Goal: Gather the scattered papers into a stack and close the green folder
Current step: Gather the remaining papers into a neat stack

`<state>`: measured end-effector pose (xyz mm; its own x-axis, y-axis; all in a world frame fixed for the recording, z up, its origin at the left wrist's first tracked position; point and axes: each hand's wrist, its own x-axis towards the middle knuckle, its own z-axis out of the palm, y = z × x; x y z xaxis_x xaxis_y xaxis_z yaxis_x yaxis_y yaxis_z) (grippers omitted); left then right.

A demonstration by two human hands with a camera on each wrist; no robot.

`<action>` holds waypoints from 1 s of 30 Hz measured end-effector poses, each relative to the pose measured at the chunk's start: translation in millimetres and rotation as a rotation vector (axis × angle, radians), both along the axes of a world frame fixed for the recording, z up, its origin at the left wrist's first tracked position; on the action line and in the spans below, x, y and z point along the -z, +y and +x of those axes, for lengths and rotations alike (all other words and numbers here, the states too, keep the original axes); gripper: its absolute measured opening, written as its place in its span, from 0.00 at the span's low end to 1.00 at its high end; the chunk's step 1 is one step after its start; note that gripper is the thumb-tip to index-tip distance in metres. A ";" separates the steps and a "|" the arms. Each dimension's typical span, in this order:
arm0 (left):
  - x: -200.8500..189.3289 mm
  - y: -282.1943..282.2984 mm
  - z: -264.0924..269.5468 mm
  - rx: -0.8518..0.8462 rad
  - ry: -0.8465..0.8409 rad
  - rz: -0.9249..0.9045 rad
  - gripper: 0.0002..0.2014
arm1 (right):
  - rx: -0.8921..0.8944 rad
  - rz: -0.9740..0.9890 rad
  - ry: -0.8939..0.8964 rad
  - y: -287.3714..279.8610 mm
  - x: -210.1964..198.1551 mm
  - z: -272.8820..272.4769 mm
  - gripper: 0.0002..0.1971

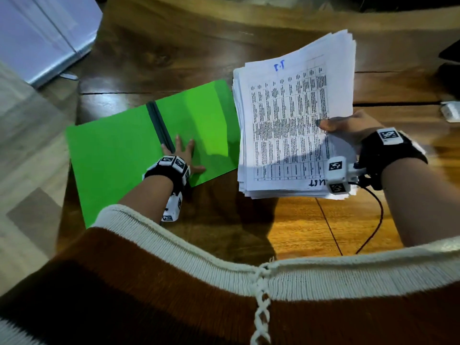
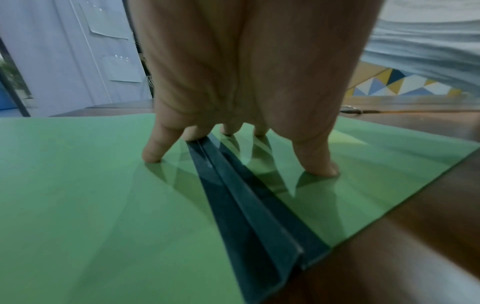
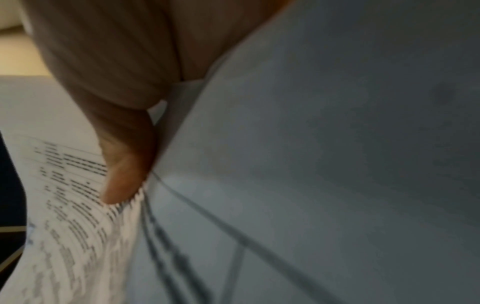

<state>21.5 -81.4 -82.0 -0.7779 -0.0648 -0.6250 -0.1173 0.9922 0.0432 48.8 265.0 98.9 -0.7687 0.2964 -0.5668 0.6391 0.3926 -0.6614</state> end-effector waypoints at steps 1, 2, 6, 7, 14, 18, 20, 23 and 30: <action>0.7 3.7 7.3 0.002 -0.001 -0.001 0.50 | 0.000 -0.008 0.003 0.3 -2.2 -0.9 0.22; 2.1 7.3 15.0 0.004 -0.008 -0.006 0.50 | -0.001 -0.028 0.016 1.0 -3.7 -2.2 0.23; 9.6 23.0 49.4 0.034 -0.019 -0.043 0.51 | -0.029 -0.031 0.010 18.3 2.2 -4.8 0.45; 9.3 26.8 57.2 0.037 -0.017 -0.048 0.52 | -0.027 -0.039 0.009 17.1 -0.1 -2.9 0.45; 5.9 50.4 89.9 -0.012 -0.047 -0.027 0.51 | -0.078 -0.041 0.012 22.9 1.6 5.1 0.47; 12.5 61.9 107.7 0.051 -0.035 -0.031 0.53 | -0.096 -0.008 0.001 23.9 -1.4 8.1 0.42; 2.5 76.2 117.5 0.121 -0.045 -0.072 0.51 | -0.101 -0.019 -0.006 29.7 1.5 5.5 0.42; -16.3 98.2 129.4 0.162 -0.067 -0.093 0.48 | -0.113 -0.013 -0.008 36.8 2.1 7.8 0.41; -19.2 133.6 120.5 0.220 -0.117 -0.059 0.50 | -0.096 0.020 -0.053 61.3 17.0 12.7 0.33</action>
<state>142.0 52.1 -62.9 -0.7001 0.0591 -0.7116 0.1007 0.9948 -0.0165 61.5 326.3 81.9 -0.7630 0.2348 -0.6023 0.6321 0.4664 -0.6188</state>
